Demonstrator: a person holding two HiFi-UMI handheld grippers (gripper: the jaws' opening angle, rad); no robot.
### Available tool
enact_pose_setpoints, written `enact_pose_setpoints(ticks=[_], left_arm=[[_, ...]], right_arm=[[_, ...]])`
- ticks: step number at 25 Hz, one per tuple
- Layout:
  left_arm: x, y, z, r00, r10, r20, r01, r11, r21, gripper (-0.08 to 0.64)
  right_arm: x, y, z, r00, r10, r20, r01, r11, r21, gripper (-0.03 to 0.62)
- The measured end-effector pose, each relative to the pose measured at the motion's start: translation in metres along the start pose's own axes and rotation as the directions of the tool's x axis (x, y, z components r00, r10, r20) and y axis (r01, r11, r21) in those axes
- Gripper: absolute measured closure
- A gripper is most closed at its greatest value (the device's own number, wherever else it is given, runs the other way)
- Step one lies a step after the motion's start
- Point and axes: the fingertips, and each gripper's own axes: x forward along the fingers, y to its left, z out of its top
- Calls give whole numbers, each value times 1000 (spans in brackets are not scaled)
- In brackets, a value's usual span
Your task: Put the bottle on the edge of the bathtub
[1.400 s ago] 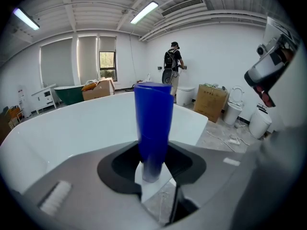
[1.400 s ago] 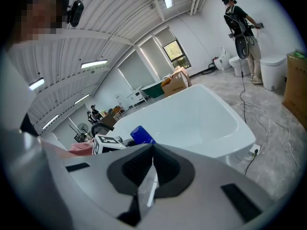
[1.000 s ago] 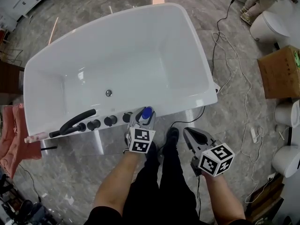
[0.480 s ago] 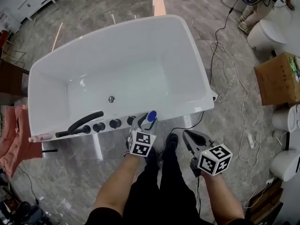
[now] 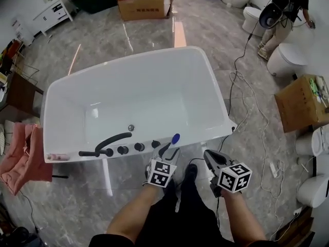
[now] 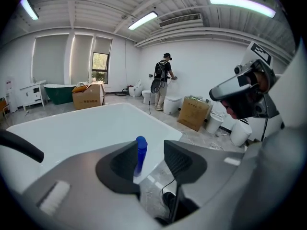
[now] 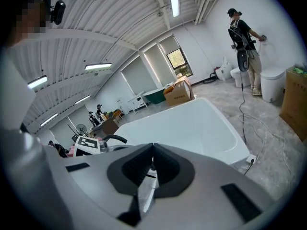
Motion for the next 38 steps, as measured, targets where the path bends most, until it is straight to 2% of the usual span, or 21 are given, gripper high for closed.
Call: enact_pose_setpoints(ticks=[6, 13, 17, 22, 25, 33, 38], left_arm=[[-41, -11, 30, 997, -33, 69, 31, 999, 29, 423], [-86, -8, 67, 985, -17, 174, 8, 999, 52, 466], [-101, -7, 86, 979, -8, 204, -4, 998, 57, 500], [-112, -18, 112, 969, 21, 245, -41, 996, 78, 521], [-113, -29, 123, 970, 33, 242, -55, 995, 88, 532], [-101, -86, 156, 962, 100, 255, -104, 995, 0, 548], [-99, -114, 178, 948, 164, 274, -155, 986, -54, 549]], right_arm=[[-18, 25, 7, 1000, -24, 6, 24, 999, -33, 581], [-41, 45, 2, 999, -47, 12, 48, 998, -51, 581], [-58, 44, 13, 996, -67, 50, 71, 995, -72, 581], [-82, 33, 39, 994, -41, 100, 52, 993, -108, 581], [-97, 28, 53, 989, -19, 149, 34, 994, -102, 581], [-150, -16, 49, 983, 36, 181, -22, 997, -78, 581], [-171, -39, 64, 977, 79, 198, -52, 989, -138, 581]])
